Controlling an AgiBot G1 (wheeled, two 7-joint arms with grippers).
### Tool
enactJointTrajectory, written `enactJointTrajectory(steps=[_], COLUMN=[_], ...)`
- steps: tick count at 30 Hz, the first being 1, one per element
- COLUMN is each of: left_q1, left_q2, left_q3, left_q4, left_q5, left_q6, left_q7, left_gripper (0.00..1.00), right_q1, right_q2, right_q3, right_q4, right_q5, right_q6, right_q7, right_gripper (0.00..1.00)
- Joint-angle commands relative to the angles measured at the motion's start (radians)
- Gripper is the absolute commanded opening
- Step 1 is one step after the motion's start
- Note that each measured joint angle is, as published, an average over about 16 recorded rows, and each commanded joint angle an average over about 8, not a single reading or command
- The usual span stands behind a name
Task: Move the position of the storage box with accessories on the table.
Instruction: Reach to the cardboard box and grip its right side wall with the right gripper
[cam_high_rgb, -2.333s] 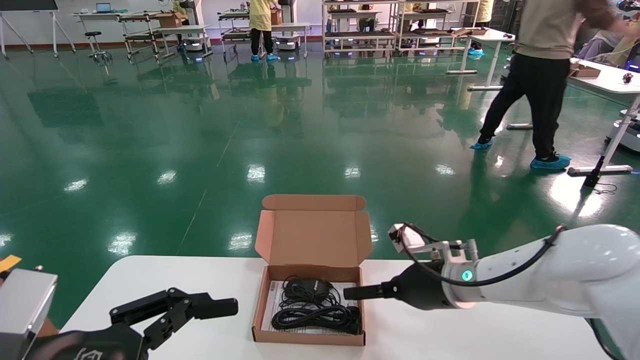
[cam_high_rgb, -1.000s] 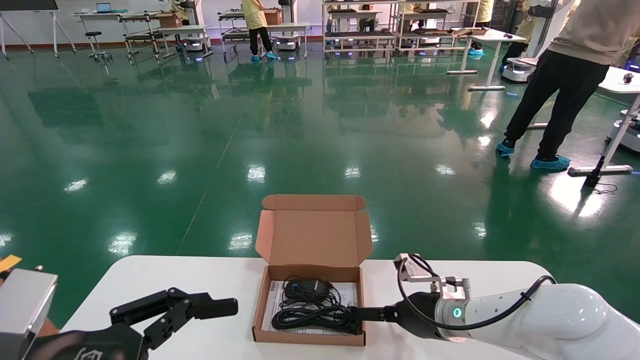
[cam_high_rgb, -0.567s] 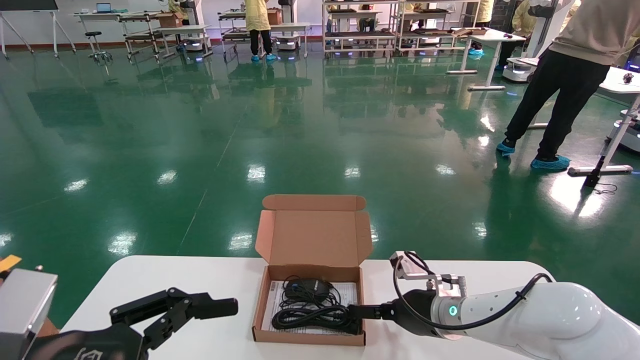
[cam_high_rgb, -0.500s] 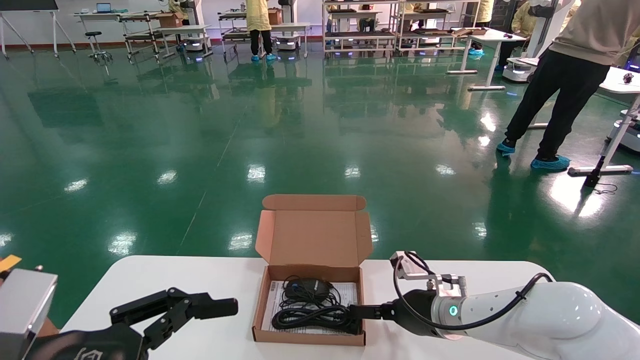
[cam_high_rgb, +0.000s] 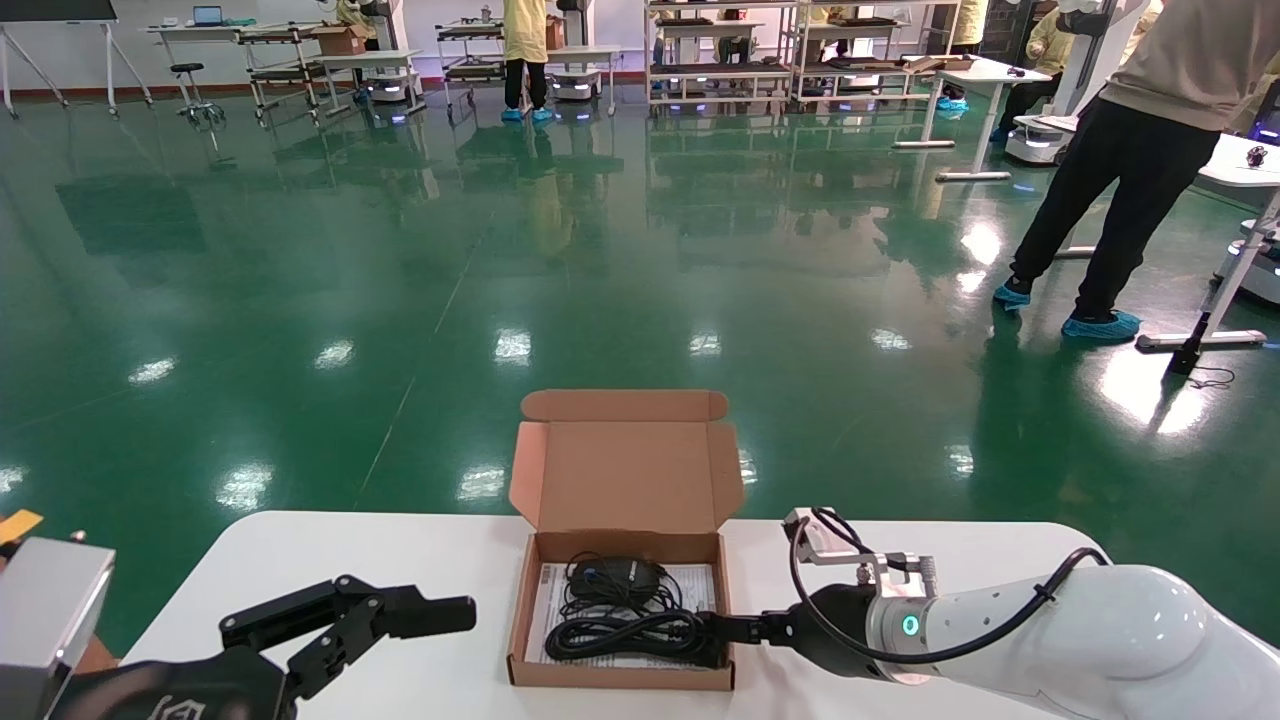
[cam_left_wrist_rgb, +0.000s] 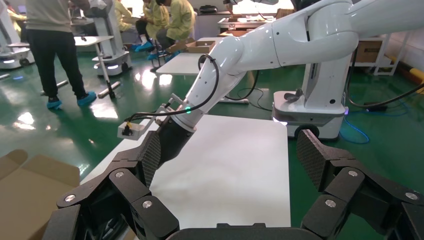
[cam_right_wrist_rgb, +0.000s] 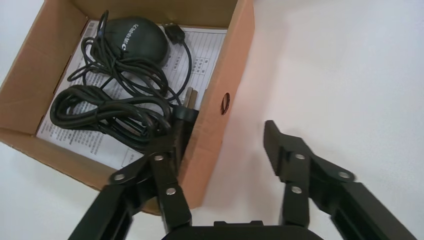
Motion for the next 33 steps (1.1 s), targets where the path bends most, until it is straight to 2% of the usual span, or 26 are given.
enactJointTrajectory(steps=[1, 23, 33], left_q1=[0.0, 0.0, 0.0], left_q2=[0.0, 0.0, 0.0], left_q3=[0.0, 0.0, 0.0], left_q4=[0.0, 0.0, 0.0], left_q5=[0.0, 0.0, 0.0], left_q6=[0.0, 0.0, 0.0], left_q7=[0.0, 0.0, 0.0], left_gripper=[1.0, 1.0, 1.0], right_q1=[0.001, 0.035, 0.081], right_q2=[0.0, 0.021, 0.067], right_q3=[-0.002, -0.019, -0.008], right_q4=[-0.001, -0.059, -0.088], right_q5=[0.002, 0.008, 0.025], right_q6=[-0.001, -0.047, -0.099], right_q7=[0.0, -0.034, -0.083], right_gripper=[0.0, 0.0, 0.0])
